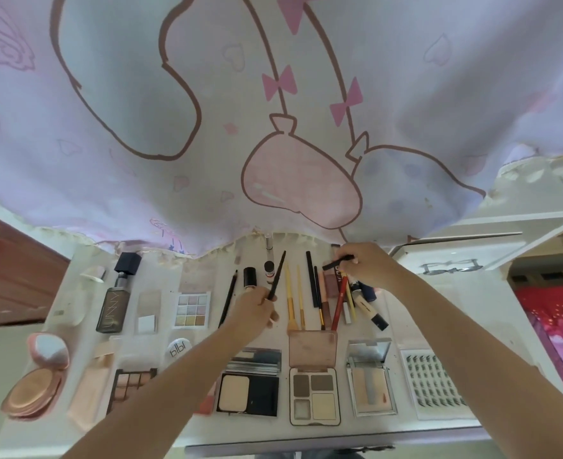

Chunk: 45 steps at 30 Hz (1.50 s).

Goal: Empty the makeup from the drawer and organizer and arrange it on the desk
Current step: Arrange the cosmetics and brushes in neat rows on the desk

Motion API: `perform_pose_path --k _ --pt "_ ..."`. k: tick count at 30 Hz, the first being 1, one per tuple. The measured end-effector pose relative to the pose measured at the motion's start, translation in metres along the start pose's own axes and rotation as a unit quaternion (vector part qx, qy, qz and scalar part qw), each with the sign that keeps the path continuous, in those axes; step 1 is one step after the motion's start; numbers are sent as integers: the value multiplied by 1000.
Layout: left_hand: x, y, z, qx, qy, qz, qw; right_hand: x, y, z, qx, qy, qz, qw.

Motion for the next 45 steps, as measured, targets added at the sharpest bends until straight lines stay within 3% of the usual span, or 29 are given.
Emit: perform_pose_path --k 3,9,23,38,45 --pt "12 -7 16 108 7 -22 994 24 8 19 -30 -34 12 999" --pt "24 20 16 285 52 -10 957 62 16 21 67 9 51 996" --pt "67 14 60 232 3 -90 968 102 21 40 -17 -20 31 999" --pt "70 6 64 231 -7 -108 967 128 22 53 -19 -11 15 1000" --pt "70 5 63 242 -8 -103 965 134 23 63 -53 -42 4 998"
Point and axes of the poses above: each hand's wrist, its own x-axis towards the middle knuckle, its own z-axis out of the palm, y = z × x, the point moved 9 cm from there along x, towards the middle knuckle, and after that the axes turned 5 degrees about x, right-handed, at the moved point
